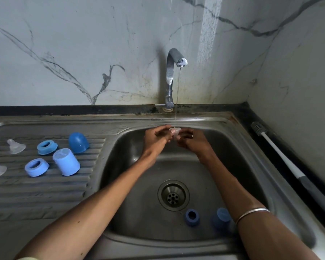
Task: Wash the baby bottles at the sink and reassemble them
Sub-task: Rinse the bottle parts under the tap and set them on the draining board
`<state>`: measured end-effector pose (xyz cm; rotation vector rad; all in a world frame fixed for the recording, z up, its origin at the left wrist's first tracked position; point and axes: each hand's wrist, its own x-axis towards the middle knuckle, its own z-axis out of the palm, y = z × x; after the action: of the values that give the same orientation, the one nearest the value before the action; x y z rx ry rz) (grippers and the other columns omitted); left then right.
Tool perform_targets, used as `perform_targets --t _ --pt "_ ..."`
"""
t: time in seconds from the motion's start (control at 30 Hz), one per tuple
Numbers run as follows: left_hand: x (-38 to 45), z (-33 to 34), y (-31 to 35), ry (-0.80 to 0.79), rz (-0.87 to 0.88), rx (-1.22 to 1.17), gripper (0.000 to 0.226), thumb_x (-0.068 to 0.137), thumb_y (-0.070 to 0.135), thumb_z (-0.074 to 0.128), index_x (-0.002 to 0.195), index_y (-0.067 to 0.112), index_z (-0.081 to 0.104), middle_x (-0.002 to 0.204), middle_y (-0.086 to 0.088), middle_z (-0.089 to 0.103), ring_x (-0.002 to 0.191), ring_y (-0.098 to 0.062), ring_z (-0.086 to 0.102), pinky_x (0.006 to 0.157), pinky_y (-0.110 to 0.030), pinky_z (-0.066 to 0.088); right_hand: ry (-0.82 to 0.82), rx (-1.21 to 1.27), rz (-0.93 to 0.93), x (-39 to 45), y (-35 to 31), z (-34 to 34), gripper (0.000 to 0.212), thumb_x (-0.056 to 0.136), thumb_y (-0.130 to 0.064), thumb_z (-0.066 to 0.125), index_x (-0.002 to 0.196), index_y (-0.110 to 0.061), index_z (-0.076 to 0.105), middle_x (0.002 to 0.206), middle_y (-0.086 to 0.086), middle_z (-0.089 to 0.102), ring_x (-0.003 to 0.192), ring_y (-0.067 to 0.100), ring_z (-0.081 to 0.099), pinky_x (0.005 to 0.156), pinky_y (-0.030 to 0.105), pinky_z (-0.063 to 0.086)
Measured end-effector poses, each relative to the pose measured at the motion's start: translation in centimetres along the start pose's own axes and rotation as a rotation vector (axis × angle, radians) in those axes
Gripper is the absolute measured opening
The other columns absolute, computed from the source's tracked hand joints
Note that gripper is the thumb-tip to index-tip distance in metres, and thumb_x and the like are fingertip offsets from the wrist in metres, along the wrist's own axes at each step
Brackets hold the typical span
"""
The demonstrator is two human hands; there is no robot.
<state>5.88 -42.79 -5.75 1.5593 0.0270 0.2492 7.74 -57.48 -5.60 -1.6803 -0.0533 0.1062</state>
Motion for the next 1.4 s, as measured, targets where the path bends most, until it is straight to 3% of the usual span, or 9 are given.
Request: perform_targets --t 0.13,0.23,0.5,0.67,0.77,1.07,1.2,1.3,1.4 --pt "-0.3 0.0 -0.1 -0.044 0.022 0.025 0.017 0.090 0.006 0.072 0.100 0.018 0.075 0.079 0.012 0.075 0.083 -0.002 0.069 0.082 -0.023 0.057 -0.053 0.018 -0.045 -0.2 -0.3 0.8 0.039 0.082 -0.006 0.075 0.118 -0.015 0.064 0.102 0.013 0.071 0.088 0.024 0.073 0.072 0.029 0.059" --pt "0.1 -0.3 -0.4 -0.078 0.005 0.085 0.021 0.093 0.010 0.068 0.113 0.013 0.074 0.098 0.006 0.076 0.094 -0.001 0.069 0.088 -0.019 0.055 -0.034 0.099 -0.010 -0.4 -0.4 1.1 0.037 0.085 -0.008 0.074 0.120 -0.008 0.063 0.105 0.017 0.071 0.086 0.023 0.074 0.070 0.028 0.060" --pt "0.4 -0.6 -0.7 0.031 -0.039 0.079 0.040 0.073 0.019 0.089 0.110 0.009 0.076 0.100 -0.001 0.077 0.095 -0.008 0.072 0.087 -0.026 0.058 0.000 -0.291 0.094 0.2 0.3 1.1 0.028 0.098 -0.034 0.056 0.092 -0.012 0.072 0.095 0.014 0.073 0.083 0.020 0.068 0.078 0.039 0.060" --pt "1.1 -0.9 -0.8 0.100 0.167 0.336 0.018 0.081 0.005 0.080 0.098 0.008 0.078 0.095 -0.002 0.077 0.077 0.011 0.066 0.082 -0.009 0.053 0.006 -0.433 0.013 -0.1 0.2 1.5 0.025 0.095 -0.027 0.062 0.116 -0.014 0.066 0.106 0.008 0.070 0.093 0.021 0.068 0.082 0.042 0.059" --pt "0.9 -0.8 -0.9 0.053 0.261 0.442 0.018 0.084 0.003 0.077 0.101 0.006 0.077 0.098 -0.003 0.077 0.082 0.004 0.068 0.085 -0.010 0.052 0.021 -0.529 -0.148 -0.4 0.0 1.4 0.062 0.086 -0.013 0.072 0.141 -0.027 0.048 0.117 -0.007 0.062 0.102 0.015 0.063 0.082 0.026 0.053" --pt "0.5 -1.1 -0.3 0.025 0.290 0.447 0.023 0.088 0.007 0.074 0.111 0.009 0.074 0.096 0.005 0.075 0.078 0.018 0.063 0.079 -0.005 0.048 0.050 -0.669 -0.083 -0.8 -0.1 1.9 0.032 0.081 -0.041 0.074 0.105 -0.021 0.076 0.094 0.004 0.076 0.092 0.015 0.070 0.082 0.030 0.055" --pt "-0.2 -1.8 0.3 0.059 0.234 0.393 0.024 0.096 -0.002 0.058 0.116 0.005 0.071 0.093 -0.003 0.076 0.075 -0.002 0.071 0.076 -0.018 0.058 0.115 -0.620 -0.078 -1.5 -0.6 1.9 0.029 0.083 -0.041 0.073 0.106 -0.024 0.075 0.091 -0.005 0.074 0.088 0.009 0.069 0.079 0.025 0.055" --pt "-1.5 -3.1 1.5 0.054 0.193 0.459 0.033 0.092 -0.009 0.055 0.115 0.007 0.073 0.095 -0.003 0.076 0.077 -0.001 0.067 0.085 -0.027 0.059 0.130 -0.566 -0.125 -2.5 -1.1 2.0 0.024 0.080 -0.035 0.078 0.102 -0.025 0.075 0.092 -0.011 0.072 0.090 0.005 0.068 0.084 0.022 0.053" --pt "-3.2 -4.7 2.7 -0.030 0.212 0.661 0.034 0.090 -0.009 0.057 0.112 0.009 0.075 0.103 -0.001 0.075 0.092 -0.002 0.065 0.080 -0.001 0.046 0.117 -0.639 -0.151 -3.4 -1.9 2.7 0.024 0.079 -0.038 0.077 0.099 -0.025 0.076 0.092 -0.007 0.075 0.088 0.007 0.069 0.087 0.029 0.055"
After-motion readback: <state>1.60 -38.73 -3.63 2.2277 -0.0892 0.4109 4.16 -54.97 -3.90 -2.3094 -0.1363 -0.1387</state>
